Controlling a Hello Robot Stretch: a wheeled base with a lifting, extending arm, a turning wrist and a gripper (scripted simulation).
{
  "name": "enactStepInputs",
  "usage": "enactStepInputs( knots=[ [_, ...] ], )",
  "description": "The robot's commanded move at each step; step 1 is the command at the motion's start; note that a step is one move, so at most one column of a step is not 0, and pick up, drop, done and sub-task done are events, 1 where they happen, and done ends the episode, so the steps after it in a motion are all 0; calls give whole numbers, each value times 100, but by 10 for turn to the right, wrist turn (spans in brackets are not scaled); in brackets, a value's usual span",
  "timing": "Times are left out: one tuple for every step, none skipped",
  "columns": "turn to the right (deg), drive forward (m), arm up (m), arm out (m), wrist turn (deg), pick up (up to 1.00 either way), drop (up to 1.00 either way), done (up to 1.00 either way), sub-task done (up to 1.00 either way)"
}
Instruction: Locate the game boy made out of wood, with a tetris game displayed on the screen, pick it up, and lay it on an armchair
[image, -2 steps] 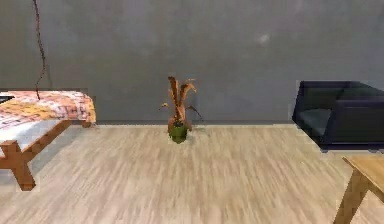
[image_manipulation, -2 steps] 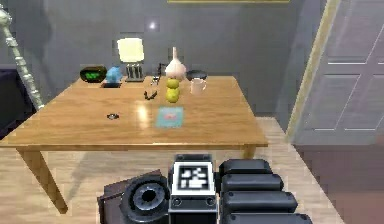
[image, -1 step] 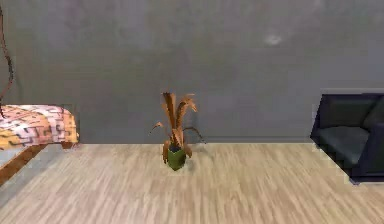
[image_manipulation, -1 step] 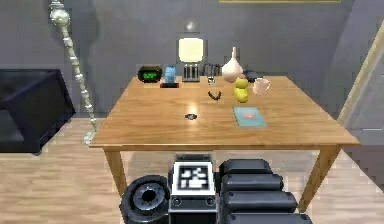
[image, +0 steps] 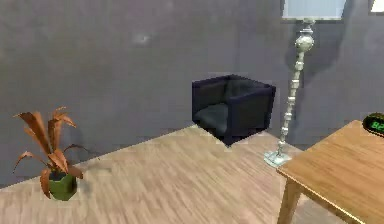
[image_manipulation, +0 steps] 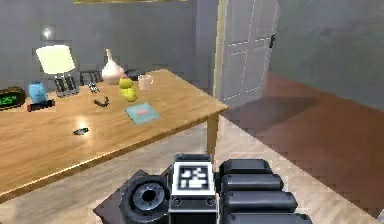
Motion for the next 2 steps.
enactStepInputs(
  knots=[
    [0,100,0,0,0,0,0,0,0],
    [30,0,0,0,0,0,0,0,0]
  ],
)
